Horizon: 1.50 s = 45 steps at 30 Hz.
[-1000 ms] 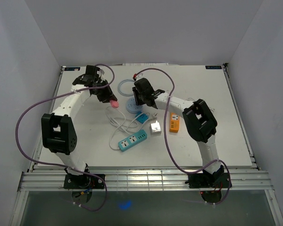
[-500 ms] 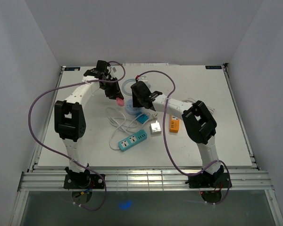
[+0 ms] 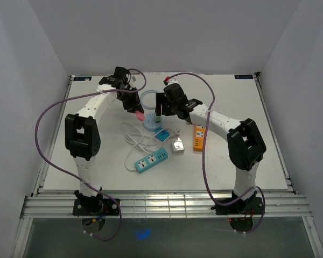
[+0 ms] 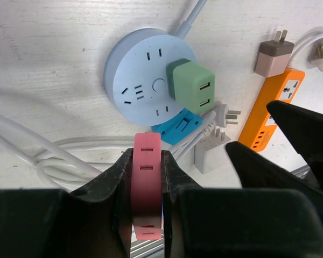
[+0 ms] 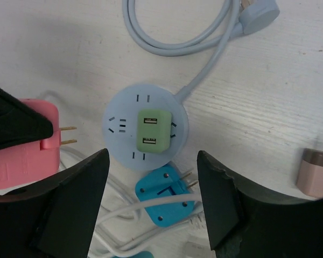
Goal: Insert the plug
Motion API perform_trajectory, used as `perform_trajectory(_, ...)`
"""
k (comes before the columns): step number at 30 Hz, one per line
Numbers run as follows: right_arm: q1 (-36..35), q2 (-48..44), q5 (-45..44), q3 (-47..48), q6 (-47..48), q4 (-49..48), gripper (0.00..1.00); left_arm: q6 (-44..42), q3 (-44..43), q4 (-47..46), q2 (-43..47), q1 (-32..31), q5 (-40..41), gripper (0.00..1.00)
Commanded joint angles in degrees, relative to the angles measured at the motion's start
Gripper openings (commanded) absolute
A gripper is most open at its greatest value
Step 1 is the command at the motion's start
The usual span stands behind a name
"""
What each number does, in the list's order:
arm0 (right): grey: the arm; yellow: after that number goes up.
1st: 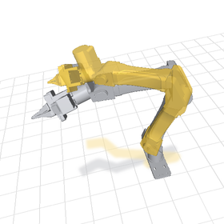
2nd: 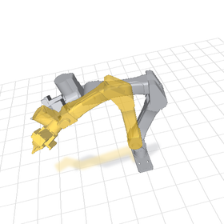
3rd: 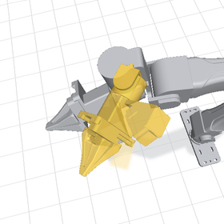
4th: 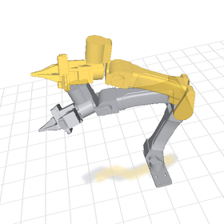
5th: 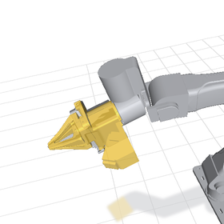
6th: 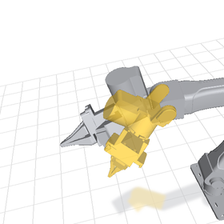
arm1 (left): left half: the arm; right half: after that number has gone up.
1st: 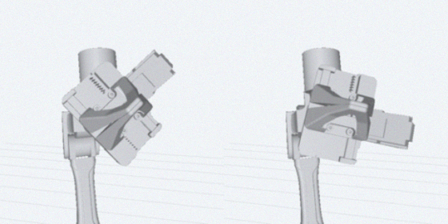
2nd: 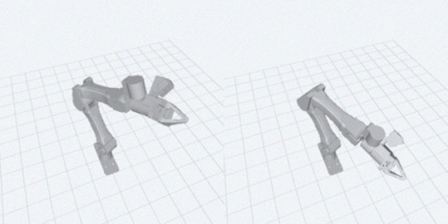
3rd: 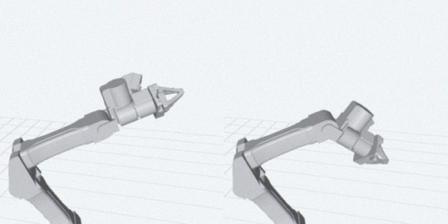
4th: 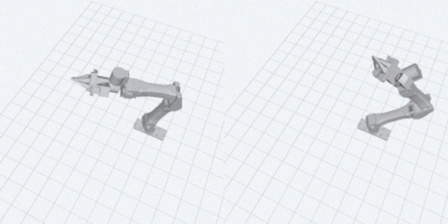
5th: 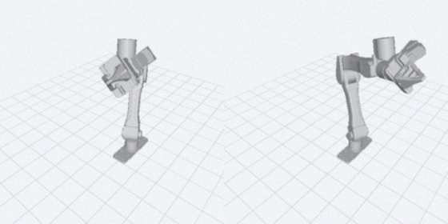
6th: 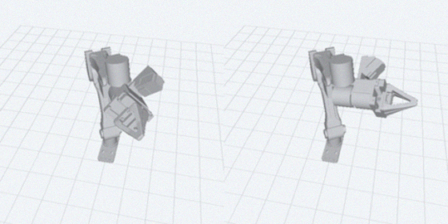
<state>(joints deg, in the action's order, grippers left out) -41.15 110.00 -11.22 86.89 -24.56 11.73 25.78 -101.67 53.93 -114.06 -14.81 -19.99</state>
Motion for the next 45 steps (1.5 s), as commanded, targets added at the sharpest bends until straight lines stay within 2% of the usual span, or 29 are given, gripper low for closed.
perform_trajectory(1, 2.56, -4.35, 3.75, -3.03, 2.76, -3.9, 0.68, 1.9, -3.7, 1.78, -0.98, -1.54, 2.58, 0.0)
perform_trajectory(9, 6.34, -7.07, 8.14, -8.32, 3.73, -6.71, 0.68, 4.81, -8.1, 4.51, -5.38, -2.51, 4.25, 0.0)
perform_trajectory(19, 6.61, -10.5, 8.58, -13.24, 4.34, -9.96, 0.66, 6.39, -14.52, 7.77, -10.83, -4.61, 6.8, 0.0)
perform_trajectory(45, 6.78, -12.09, 10.08, -15.53, 3.9, -10.67, 0.66, 5.42, -16.55, 9.61, -14.26, -5.49, 12.16, 0.0)
